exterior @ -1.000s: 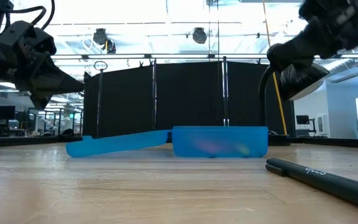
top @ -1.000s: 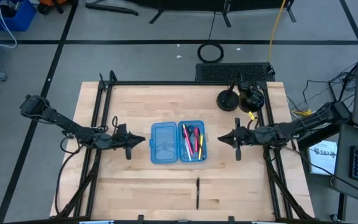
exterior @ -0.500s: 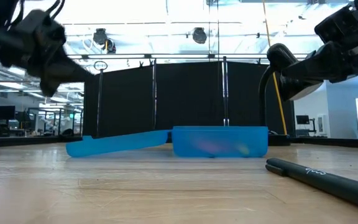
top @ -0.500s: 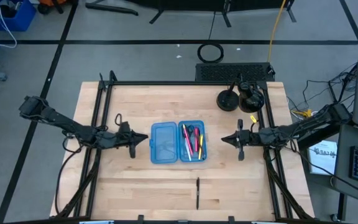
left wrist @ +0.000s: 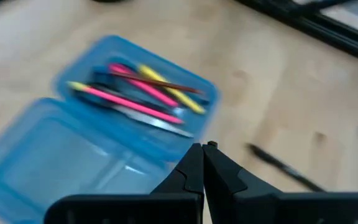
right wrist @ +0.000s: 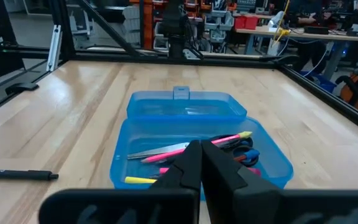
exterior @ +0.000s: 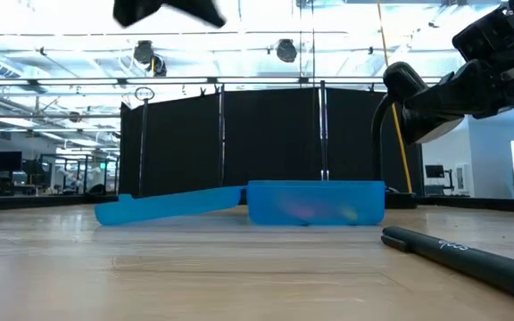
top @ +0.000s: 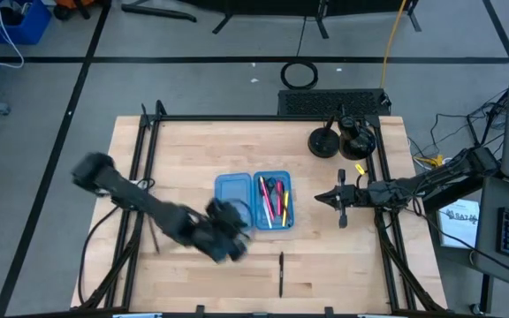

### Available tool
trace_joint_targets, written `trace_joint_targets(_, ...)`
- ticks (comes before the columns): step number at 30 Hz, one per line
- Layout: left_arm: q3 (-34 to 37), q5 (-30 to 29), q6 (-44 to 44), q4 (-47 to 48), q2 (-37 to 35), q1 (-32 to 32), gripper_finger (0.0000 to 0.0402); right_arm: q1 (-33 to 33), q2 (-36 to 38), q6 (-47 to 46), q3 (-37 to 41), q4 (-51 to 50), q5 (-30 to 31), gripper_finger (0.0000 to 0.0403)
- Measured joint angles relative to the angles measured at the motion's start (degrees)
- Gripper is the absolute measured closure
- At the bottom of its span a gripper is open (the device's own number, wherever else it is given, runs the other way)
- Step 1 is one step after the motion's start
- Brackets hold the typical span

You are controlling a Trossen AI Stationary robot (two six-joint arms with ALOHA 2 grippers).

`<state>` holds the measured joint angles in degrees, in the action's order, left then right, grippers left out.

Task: Pick & place school supplies into a supply box
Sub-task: Put the black pen into the blue supply box

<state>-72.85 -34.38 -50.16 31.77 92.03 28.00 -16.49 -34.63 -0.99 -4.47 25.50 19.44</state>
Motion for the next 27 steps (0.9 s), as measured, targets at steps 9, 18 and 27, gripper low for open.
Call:
trace_joint_targets(9, -40.4, 3.36, -14.14, 16.72, 27.61, 3.42, 0.0396, 0.02, -0.02, 0.21, 0.0, -1.75, -5.67, 0.0402)
trace_joint_targets(18, -59.4, 18.78, -31.92, 19.25, 47.55, 2.17, 0.0396, 0.02, 0.0, 0.83, 0.0, -5.04, -28.53, 0.0402)
trace_joint_targets(27, -61.37, 23.18, -37.71, 23.36, 49.48, -1.52, 0.0396, 0.0, 0.0, 2.09, 0.0, -6.06, -33.04, 0.0402)
